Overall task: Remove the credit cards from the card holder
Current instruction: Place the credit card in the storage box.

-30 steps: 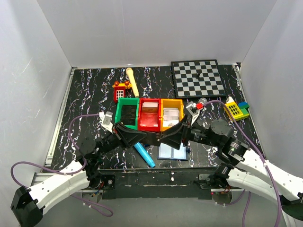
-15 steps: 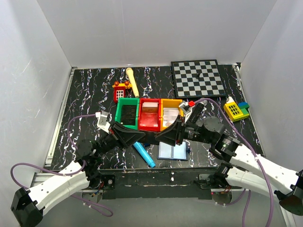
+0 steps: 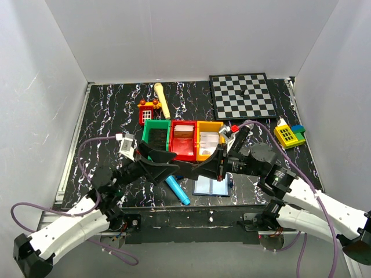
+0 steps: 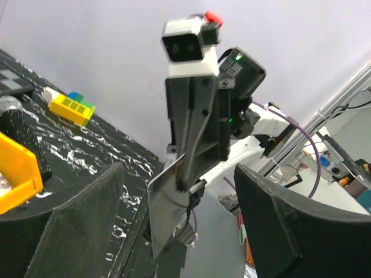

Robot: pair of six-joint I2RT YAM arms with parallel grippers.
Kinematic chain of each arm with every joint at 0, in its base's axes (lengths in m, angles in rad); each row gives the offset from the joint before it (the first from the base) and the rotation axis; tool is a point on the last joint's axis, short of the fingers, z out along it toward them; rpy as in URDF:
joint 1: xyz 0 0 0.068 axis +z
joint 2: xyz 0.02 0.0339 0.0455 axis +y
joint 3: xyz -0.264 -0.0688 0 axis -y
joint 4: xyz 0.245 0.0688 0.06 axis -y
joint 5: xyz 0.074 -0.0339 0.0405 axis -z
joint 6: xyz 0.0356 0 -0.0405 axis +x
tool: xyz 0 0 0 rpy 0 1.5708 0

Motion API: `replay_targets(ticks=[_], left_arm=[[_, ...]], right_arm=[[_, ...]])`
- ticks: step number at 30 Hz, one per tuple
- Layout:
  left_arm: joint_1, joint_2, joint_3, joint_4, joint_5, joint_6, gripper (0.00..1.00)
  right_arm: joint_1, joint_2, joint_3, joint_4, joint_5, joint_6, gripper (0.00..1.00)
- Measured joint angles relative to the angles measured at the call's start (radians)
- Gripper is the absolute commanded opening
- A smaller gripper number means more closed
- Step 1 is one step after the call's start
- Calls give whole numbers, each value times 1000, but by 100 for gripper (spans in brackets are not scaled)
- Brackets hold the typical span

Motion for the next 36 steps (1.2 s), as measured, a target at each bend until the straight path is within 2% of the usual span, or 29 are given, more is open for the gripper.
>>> replay_targets(ticks=[3, 7, 9, 14, 20, 36], left_arm=[[10, -32, 115, -160, 18, 103, 69], [18, 29, 315, -337, 119, 255, 42], [18, 110, 425, -425, 190, 334, 36], [18, 301, 562, -641, 346, 495, 39], [18, 388, 571, -841, 409, 606, 38], [-18, 408, 573, -914, 457, 677, 32]], right_arm=[[0, -7, 19, -97, -12, -55, 1], [0, 8, 63, -231, -44, -138, 1], [0, 20, 80, -283, -57, -171, 1], [0, 29, 98, -373, -74, -227, 1], [0, 34, 108, -410, -84, -250, 1], [0, 47, 108, -388, -105, -245, 1]])
